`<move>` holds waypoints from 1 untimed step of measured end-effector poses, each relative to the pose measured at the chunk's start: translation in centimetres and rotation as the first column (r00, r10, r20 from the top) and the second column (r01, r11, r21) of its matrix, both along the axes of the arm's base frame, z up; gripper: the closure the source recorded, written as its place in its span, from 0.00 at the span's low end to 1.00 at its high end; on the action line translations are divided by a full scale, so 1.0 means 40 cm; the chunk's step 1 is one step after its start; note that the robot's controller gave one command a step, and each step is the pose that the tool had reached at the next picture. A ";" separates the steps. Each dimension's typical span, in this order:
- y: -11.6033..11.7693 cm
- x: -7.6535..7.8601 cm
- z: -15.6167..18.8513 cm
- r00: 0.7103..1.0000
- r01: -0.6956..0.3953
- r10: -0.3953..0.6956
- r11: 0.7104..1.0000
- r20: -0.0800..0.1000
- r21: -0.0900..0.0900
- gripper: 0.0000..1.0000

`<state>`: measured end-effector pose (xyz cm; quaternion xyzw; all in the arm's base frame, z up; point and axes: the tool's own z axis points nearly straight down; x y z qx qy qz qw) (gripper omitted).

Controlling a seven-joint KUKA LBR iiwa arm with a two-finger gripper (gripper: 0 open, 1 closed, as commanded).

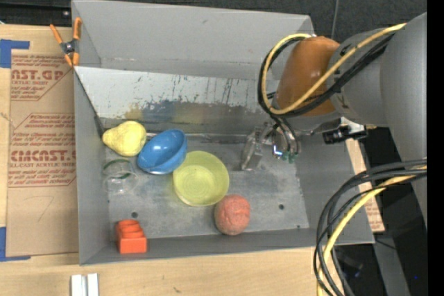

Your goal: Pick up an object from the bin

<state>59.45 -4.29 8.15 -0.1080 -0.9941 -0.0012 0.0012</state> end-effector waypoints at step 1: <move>0.001 0.001 0.088 1.000 0.000 0.000 1.000 0.002 0.001 1.00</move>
Offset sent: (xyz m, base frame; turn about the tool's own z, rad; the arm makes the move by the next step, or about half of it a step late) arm -0.0003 0.0000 0.0871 0.0000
